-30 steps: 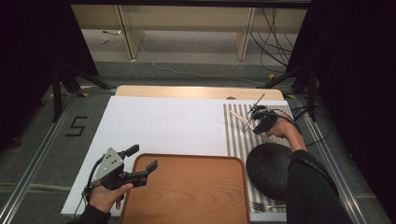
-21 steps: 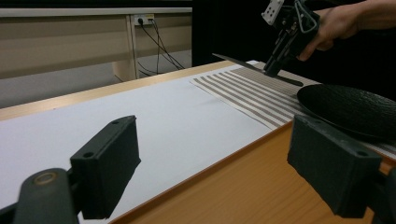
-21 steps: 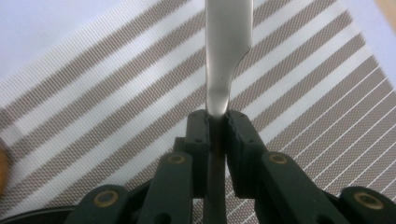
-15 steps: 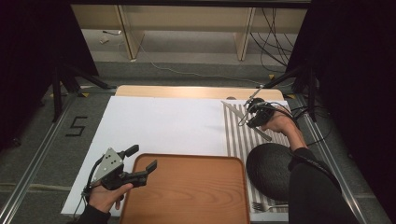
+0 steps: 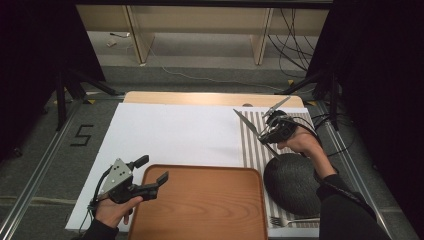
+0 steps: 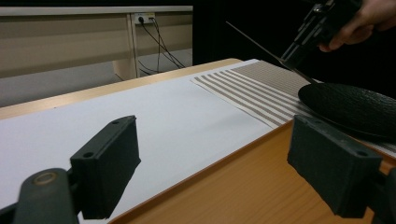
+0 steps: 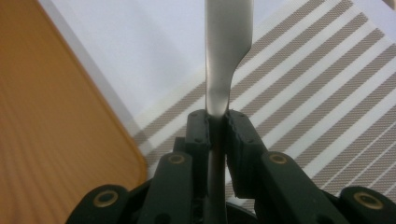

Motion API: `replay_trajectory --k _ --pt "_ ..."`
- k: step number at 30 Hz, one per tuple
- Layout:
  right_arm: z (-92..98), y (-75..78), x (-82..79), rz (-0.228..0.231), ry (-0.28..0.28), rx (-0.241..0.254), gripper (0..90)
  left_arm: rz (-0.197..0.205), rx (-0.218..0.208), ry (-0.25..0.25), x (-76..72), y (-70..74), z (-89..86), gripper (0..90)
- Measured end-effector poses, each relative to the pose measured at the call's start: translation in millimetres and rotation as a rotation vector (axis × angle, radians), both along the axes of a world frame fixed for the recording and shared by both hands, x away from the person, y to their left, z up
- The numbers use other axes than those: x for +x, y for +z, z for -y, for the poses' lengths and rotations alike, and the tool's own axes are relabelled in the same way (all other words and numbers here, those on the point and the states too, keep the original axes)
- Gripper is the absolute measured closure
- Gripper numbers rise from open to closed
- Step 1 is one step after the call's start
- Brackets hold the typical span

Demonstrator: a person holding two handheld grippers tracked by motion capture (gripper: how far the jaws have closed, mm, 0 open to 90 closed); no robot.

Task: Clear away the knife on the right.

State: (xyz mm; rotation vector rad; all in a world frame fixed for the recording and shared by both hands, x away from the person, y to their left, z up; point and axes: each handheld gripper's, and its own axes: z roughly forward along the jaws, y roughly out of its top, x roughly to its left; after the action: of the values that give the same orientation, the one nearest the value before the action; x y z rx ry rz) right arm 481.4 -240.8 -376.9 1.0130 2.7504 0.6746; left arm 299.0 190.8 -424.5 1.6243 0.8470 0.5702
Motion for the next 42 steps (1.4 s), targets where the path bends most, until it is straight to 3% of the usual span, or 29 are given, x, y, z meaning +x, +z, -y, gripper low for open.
replay_trajectory --k 18,24,26,32,42 --pt "-36.5 5.9 -60.3 -0.024 0.110 0.134 80.5 0.001 0.003 -0.001 -0.6 0.0 0.2 16.0" --pt "-45.3 -2.4 -74.6 -0.033 0.118 0.155 80.4 0.002 0.000 0.001 -0.4 0.0 -0.3 16.0" --pt "-47.3 -3.8 -79.7 -0.021 0.114 0.151 80.4 0.001 -0.001 0.002 -0.2 0.0 -0.5 16.1" --pt "-50.5 -7.4 -94.7 0.000 0.114 0.199 80.4 0.002 -0.002 0.005 -0.2 0.3 -0.8 16.0" --pt "-58.3 -15.5 -112.9 -0.030 0.101 0.202 80.4 0.011 -0.004 0.011 -0.8 0.9 -2.2 16.0"
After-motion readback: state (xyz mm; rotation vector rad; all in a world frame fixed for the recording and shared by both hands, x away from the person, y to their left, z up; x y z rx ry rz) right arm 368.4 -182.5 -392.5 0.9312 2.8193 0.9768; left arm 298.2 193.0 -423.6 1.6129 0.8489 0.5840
